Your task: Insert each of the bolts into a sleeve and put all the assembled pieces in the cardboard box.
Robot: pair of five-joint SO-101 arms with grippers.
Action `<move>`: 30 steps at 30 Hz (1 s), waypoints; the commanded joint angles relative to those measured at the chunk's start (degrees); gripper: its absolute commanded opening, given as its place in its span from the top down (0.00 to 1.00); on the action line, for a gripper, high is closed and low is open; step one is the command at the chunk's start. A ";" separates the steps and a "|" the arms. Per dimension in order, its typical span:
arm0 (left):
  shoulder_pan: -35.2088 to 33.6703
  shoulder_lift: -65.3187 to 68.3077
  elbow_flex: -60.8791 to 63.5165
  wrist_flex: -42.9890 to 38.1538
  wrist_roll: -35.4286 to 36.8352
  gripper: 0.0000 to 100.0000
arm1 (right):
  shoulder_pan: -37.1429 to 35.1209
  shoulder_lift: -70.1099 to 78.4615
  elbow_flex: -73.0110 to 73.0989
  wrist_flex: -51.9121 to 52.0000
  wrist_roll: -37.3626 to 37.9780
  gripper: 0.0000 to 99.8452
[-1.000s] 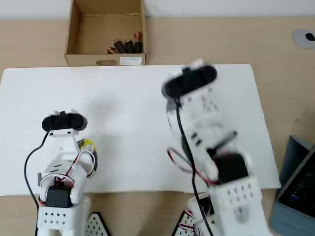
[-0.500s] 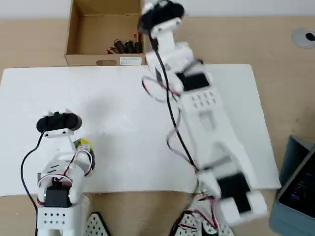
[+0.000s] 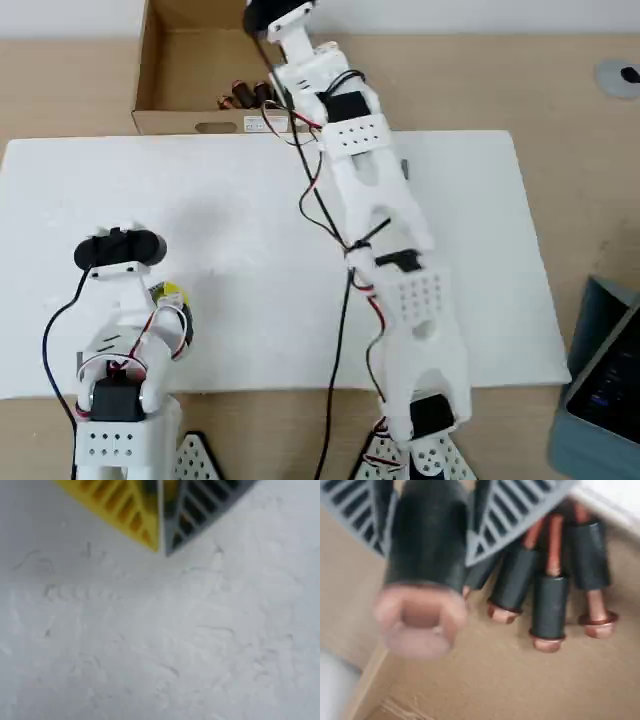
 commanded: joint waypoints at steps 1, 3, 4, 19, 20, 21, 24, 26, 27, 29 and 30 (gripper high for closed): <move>-0.53 -0.48 -0.26 0.00 0.26 1.00 | -1.80 4.35 -12.00 -1.67 5.63 0.99; -0.53 -0.48 -0.26 0.00 0.26 1.00 | -2.51 7.25 -15.08 -1.67 8.26 0.99; -0.53 -0.48 -0.26 0.00 0.26 1.00 | -3.03 8.48 -16.48 -1.67 9.49 0.99; -0.53 -0.48 -0.26 -0.09 0.26 1.00 | -6.46 17.89 -22.99 -1.67 19.52 0.98; -0.53 -0.48 -0.26 -0.09 0.26 1.00 | -6.46 17.89 -22.90 -1.49 19.52 0.96; -0.53 -0.48 -0.26 -0.09 0.26 1.00 | -6.46 17.89 -23.08 -0.70 19.52 0.94; -0.53 -0.48 -0.26 -0.09 0.26 1.00 | -6.46 17.89 -23.25 1.58 19.52 0.87; -0.53 -0.48 -0.26 -0.09 0.26 1.00 | -6.37 17.80 -23.25 1.67 19.43 0.87; -0.53 -0.48 -0.26 -0.09 0.26 1.00 | -6.29 17.80 -23.25 1.67 19.43 0.87; -0.53 -0.48 -0.26 -0.09 0.26 1.00 | -6.29 17.63 -23.25 1.76 19.43 0.87; -0.53 -0.48 -0.26 -0.09 0.26 1.00 | -6.20 17.63 -23.34 1.76 19.43 0.87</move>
